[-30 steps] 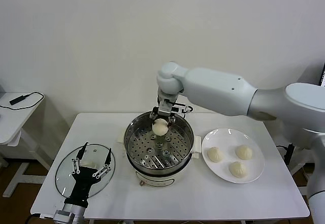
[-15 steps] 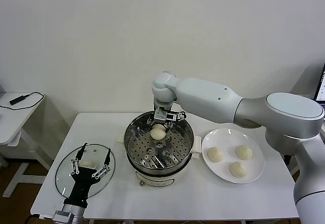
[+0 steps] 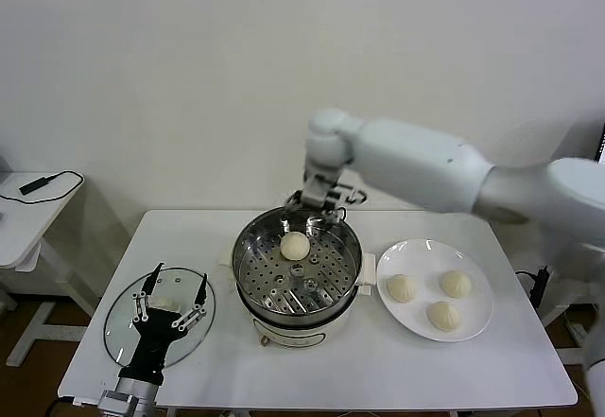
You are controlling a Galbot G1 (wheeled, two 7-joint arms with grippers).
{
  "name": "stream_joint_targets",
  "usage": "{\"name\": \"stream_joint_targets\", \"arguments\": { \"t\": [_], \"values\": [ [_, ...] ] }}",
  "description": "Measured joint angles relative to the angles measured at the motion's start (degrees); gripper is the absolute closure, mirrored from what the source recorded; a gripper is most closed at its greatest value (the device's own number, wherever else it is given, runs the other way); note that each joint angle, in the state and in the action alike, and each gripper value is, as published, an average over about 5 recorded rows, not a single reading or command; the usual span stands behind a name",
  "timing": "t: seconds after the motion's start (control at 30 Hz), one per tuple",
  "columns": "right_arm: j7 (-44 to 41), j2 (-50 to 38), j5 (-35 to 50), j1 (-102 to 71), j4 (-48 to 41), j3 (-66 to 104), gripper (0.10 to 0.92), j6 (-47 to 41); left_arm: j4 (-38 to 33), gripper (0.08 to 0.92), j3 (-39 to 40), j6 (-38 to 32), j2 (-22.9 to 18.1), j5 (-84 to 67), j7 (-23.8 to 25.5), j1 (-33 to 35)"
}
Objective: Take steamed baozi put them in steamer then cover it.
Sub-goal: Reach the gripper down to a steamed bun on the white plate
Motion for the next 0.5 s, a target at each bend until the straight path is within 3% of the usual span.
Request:
{"name": "stream_joint_targets", "arguments": {
  "t": [0.23,0.5],
  "values": [
    [0.5,-10.3,10.2,2.7,1.1,-6.8,0.203,-10.5,0.4,0.177,0.6,0.0,0.1,0.0,0.0,-0.4],
    [5.1,-18.5,15.8,-1.6,2.5,-10.9,0.203,-17.2,0.6,0.177,0.2,0.1,0.0,0.2,0.0,-0.5]
  ]
}}
